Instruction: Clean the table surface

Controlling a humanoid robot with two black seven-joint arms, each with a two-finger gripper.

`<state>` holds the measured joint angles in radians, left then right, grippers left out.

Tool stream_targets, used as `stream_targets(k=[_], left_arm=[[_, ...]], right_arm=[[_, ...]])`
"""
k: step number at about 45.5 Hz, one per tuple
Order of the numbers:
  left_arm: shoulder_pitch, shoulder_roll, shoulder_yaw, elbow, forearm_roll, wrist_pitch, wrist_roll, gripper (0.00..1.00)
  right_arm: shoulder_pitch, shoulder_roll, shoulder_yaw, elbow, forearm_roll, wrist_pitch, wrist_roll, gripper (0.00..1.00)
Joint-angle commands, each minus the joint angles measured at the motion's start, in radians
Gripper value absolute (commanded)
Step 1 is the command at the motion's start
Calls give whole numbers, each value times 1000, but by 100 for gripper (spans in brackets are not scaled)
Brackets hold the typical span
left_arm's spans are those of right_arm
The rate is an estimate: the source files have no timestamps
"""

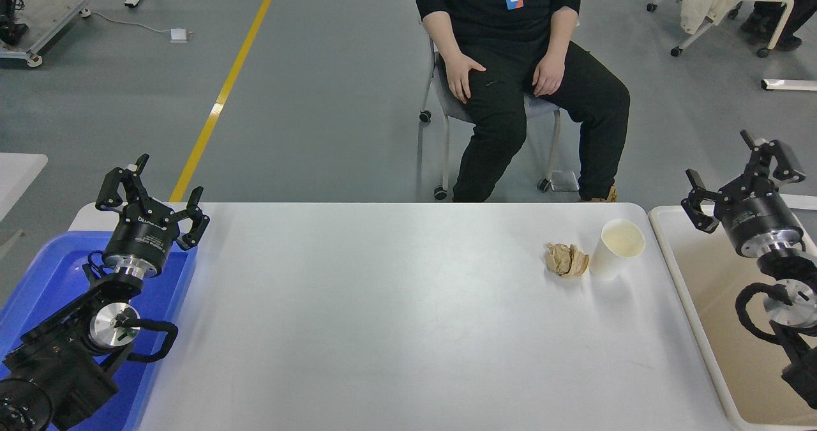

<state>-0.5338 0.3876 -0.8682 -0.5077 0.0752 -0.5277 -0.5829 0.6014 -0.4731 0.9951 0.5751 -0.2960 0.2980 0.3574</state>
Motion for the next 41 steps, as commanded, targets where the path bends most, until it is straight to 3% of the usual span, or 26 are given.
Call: stream_targets(k=[1, 17, 22, 33, 41], left_arm=[[0, 0, 0, 0, 0, 0, 0, 100], [0, 0, 0, 0, 0, 0, 0, 100], [0, 0, 0, 0, 0, 0, 0, 100], [0, 0, 0, 0, 0, 0, 0, 100], [0, 0, 0, 0, 0, 0, 0, 100]], right_arm=[[61, -33, -113, -29, 70, 6, -2, 99], [136, -105, -188, -46, 28, 6, 0, 99], [198, -137, -346, -64, -26, 4, 0, 99], [405, -216, -927, -64, -164, 4, 2, 99], [474, -228, -1058, -74, -345, 0, 2, 99]])
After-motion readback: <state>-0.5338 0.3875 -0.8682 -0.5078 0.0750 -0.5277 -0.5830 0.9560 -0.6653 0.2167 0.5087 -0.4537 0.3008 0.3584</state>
